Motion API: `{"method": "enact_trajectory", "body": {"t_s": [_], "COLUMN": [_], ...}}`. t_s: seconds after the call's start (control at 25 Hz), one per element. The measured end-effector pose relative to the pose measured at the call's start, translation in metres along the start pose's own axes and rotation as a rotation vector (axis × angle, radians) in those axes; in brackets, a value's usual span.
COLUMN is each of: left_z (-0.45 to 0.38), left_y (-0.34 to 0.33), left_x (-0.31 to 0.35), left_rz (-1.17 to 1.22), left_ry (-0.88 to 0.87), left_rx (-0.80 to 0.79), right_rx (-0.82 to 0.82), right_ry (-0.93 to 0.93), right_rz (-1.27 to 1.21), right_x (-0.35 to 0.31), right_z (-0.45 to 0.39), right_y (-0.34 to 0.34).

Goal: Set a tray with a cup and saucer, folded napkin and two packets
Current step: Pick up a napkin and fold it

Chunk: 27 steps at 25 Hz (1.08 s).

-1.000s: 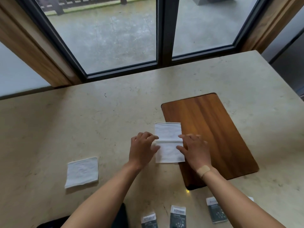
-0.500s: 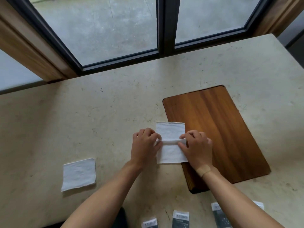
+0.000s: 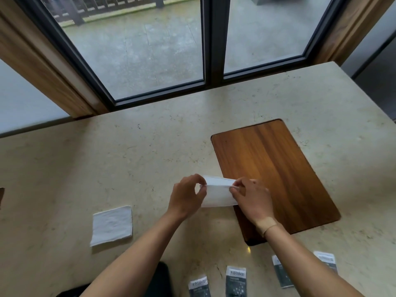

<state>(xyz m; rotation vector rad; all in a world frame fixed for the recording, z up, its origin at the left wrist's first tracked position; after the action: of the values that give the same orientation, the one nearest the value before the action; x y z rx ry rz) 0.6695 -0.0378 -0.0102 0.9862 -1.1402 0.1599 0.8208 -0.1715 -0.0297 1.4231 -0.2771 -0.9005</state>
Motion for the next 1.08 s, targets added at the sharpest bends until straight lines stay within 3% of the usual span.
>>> {"method": "enact_trajectory", "body": {"t_s": [0.28,0.56,1.08], "left_z": [0.030,0.061,0.115], "left_y": [0.034,0.073,0.165], "left_x": [0.007,0.000,-0.083], "left_rz": [0.192,0.413,0.490], "left_ry": [0.135,0.241,0.349], "left_rx": [0.021,0.071,-0.051], "right_rx": [-0.162,-0.168,-0.183], "right_ry": [-0.029,-0.046,0.002], "right_rz": [-0.296,-0.556,-0.662], "right_x": [-0.017,-0.050,-0.172], "right_z": [0.031,0.058,0.082], "right_y": [0.007,0.017,-0.008]}}
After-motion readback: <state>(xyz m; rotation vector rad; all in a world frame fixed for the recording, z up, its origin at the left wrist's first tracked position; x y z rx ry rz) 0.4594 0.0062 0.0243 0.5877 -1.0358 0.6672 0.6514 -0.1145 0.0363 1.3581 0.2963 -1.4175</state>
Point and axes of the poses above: each hand's wrist, its own z-axis away from the middle knuckle, its own y-axis out of the back of the hand, x = y × z, the point moved 6 cm from there along -z, towards the middle knuckle, and after that the axes turned 14 degrees about z, right-handed, at the moved point
